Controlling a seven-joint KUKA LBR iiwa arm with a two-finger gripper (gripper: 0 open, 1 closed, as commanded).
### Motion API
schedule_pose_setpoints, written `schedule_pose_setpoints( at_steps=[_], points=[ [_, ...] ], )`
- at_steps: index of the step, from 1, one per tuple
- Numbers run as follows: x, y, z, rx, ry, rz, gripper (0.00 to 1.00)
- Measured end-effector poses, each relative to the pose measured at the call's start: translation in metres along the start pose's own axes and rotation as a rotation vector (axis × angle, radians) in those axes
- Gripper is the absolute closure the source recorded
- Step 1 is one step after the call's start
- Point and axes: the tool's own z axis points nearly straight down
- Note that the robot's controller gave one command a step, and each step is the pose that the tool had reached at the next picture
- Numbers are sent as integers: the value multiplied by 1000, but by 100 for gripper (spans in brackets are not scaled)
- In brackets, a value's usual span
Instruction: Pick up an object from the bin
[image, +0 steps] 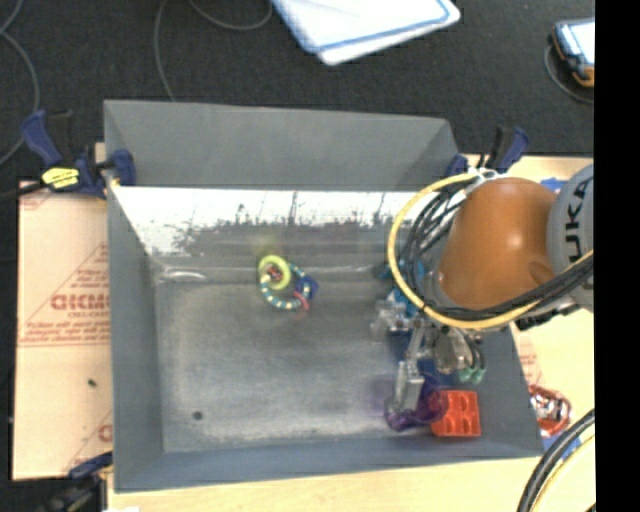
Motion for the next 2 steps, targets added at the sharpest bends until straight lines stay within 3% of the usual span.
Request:
schedule_pose_setpoints(
  at_steps=[1,2],
  points=[
    [-2,0,-4,1,-9,-1,0],
    [6,-54,54,1,-4,-114,0]
  ],
)
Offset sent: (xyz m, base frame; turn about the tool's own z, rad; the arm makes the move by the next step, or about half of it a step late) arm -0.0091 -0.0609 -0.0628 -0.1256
